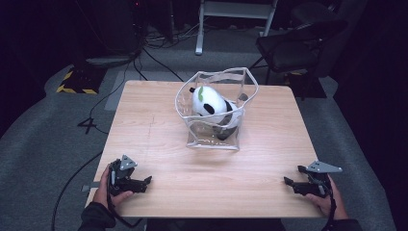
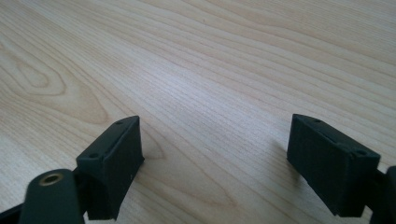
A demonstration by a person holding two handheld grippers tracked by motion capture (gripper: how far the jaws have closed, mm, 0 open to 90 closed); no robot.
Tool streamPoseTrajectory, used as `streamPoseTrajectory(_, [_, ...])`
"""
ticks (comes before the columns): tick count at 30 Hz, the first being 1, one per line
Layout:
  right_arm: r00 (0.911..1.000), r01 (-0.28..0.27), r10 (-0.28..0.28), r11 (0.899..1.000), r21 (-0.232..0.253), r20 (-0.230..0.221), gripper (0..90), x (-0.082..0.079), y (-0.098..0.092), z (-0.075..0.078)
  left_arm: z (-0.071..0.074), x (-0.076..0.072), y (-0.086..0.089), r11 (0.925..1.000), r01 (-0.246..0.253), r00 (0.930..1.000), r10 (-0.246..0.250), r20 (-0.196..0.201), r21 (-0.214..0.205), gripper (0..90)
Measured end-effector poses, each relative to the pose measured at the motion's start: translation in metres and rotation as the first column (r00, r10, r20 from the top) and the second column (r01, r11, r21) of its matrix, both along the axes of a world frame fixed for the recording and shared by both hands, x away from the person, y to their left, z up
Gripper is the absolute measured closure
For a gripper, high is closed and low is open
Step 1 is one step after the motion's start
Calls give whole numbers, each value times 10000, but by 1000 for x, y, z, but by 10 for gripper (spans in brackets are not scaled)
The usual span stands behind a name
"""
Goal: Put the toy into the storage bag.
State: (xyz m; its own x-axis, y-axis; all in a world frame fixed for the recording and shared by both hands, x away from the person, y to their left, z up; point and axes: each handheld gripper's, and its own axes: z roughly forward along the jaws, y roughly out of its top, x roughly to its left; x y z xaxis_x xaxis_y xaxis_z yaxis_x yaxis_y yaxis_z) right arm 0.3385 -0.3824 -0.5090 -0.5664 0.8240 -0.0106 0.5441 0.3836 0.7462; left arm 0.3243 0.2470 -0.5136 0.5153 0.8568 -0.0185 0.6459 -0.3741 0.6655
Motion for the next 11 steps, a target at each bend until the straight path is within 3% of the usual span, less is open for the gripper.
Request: streamPoseTrajectory(11, [9998, 218, -218, 9998, -25, 23, 177, 1, -1, 0, 0, 0, 0, 10000, -18, 10000, 18, -2, -30, 4])
